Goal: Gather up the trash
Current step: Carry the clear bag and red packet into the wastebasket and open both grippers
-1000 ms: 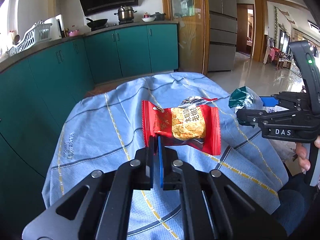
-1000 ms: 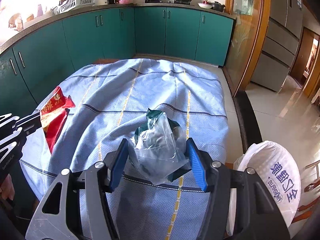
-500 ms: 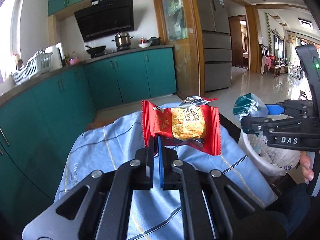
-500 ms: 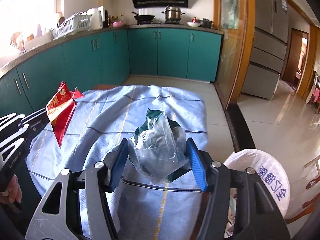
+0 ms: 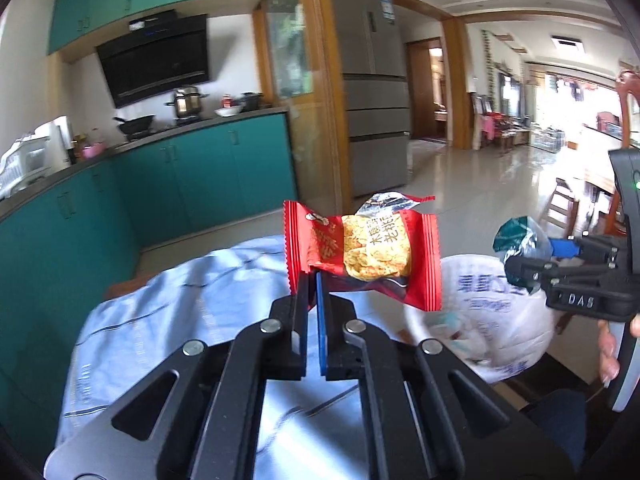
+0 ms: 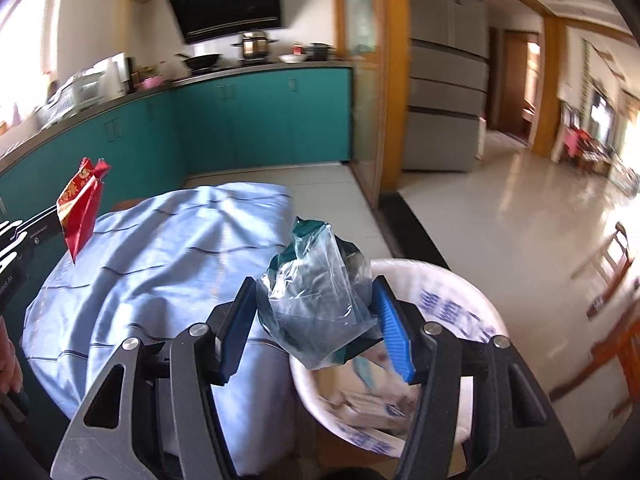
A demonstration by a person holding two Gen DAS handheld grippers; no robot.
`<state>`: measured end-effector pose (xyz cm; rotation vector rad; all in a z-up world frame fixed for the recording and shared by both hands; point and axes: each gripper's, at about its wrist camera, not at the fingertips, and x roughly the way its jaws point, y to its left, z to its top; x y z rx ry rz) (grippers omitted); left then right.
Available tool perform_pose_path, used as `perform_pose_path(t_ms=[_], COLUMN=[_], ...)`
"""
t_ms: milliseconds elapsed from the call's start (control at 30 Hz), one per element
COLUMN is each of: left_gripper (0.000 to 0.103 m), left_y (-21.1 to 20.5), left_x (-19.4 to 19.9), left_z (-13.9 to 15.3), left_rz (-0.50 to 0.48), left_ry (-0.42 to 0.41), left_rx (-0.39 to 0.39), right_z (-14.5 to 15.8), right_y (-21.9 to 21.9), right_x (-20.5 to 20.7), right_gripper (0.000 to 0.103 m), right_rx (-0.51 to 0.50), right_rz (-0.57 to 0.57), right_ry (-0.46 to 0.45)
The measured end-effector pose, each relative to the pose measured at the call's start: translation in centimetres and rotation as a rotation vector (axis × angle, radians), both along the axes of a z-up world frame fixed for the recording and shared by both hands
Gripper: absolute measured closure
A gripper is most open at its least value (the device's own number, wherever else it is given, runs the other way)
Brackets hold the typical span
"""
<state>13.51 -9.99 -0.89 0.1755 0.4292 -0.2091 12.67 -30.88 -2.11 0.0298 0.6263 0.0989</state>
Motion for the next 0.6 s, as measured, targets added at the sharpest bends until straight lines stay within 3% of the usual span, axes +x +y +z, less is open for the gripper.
perform_pose_path(t_ms=[233,333,600], left_gripper=[0.098,0.098,0.096], left_y=[-9.6,-13.6,-19.4], left_x=[3.0,5.3,7.8], left_z=[-2.3,-4.3,-9.9], left_rz=[-0.166,-0.231,-0.252], left_ry=[0.078,0.152,0.256], left_rx=[-0.001,-0.012,0.082], right_z=[-1.4,-2.1,-4.1], right_y=[-5.6,-7.9,-11.0], right_x=[-2.1,-2.8,-3.4], right_gripper=[0.045,0.045,0.045], right_rx=[0.016,0.034,0.065], right_rz=[-0.123,-0.168,-0.236], right_ry=[0.024,0.039,0.065])
